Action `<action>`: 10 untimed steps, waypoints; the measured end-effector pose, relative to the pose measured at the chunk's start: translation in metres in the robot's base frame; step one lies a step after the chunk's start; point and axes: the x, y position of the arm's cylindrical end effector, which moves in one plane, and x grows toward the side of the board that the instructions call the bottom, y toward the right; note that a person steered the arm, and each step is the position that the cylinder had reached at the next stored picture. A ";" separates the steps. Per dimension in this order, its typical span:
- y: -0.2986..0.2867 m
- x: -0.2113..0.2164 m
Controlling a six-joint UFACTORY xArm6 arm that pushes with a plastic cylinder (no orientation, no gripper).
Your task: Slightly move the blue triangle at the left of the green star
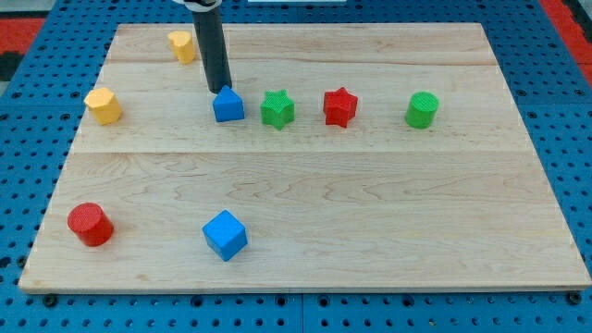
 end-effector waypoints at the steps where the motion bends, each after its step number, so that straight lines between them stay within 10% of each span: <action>1: 0.008 0.016; 4: 0.017 -0.003; 6: -0.054 0.082; 8: 0.070 0.097; 10: 0.067 0.086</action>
